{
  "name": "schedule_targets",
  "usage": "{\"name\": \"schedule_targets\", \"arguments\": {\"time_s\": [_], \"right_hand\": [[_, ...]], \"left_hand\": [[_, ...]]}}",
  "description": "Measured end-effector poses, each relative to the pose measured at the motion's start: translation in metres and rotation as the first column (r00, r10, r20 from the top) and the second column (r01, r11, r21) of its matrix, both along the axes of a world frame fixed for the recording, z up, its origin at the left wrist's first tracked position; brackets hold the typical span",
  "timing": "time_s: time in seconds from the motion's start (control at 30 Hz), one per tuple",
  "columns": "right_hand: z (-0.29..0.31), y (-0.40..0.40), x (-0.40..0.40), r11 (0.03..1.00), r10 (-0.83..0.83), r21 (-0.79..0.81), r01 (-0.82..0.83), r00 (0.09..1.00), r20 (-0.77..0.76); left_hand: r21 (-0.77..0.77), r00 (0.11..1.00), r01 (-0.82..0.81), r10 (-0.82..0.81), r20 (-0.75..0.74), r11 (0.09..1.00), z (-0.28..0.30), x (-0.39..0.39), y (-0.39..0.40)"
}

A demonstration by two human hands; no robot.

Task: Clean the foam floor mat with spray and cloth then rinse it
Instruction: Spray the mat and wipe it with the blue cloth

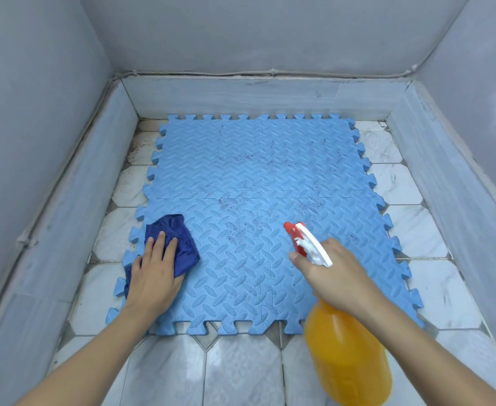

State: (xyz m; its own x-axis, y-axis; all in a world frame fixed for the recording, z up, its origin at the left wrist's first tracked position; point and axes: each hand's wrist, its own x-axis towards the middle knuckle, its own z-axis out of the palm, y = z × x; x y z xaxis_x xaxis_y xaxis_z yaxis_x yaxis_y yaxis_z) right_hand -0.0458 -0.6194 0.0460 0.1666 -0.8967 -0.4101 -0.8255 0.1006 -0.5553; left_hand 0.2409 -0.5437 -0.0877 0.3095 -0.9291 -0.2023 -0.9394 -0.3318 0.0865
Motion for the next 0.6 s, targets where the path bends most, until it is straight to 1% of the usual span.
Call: {"name": "schedule_targets", "arguments": {"time_s": [0.03,0.1,0.2,0.27,0.47,0.6], "right_hand": [[-0.002,-0.001,-0.008,1.000,-0.028,0.012,0.028,1.000,0.007],[-0.002,-0.005,-0.026,0.991,-0.136,0.023,0.135,0.991,0.019],[-0.005,-0.011,-0.053,0.968,-0.250,-0.012,0.250,0.968,-0.017],[-0.004,-0.015,-0.065,0.947,-0.320,-0.016,0.319,0.948,-0.004],[-0.008,-0.030,-0.087,0.902,-0.428,-0.055,0.428,0.904,0.024],[-0.009,-0.031,-0.093,0.875,-0.479,-0.049,0.482,0.876,0.066]], "left_hand": [[-0.001,1.000,-0.012,0.012,0.001,1.000,0.000,0.000,-0.002],[-0.010,0.999,-0.037,0.037,0.002,0.999,-0.002,0.002,-0.007],[-0.035,0.999,-0.053,0.053,-0.005,0.998,-0.007,0.002,-0.011],[-0.039,0.998,-0.056,0.056,0.007,0.998,-0.010,0.001,-0.013],[-0.082,0.996,-0.046,0.052,0.070,0.996,-0.026,0.001,-0.017],[-0.119,0.996,-0.076,0.080,0.032,0.990,-0.026,0.000,-0.018]]}}
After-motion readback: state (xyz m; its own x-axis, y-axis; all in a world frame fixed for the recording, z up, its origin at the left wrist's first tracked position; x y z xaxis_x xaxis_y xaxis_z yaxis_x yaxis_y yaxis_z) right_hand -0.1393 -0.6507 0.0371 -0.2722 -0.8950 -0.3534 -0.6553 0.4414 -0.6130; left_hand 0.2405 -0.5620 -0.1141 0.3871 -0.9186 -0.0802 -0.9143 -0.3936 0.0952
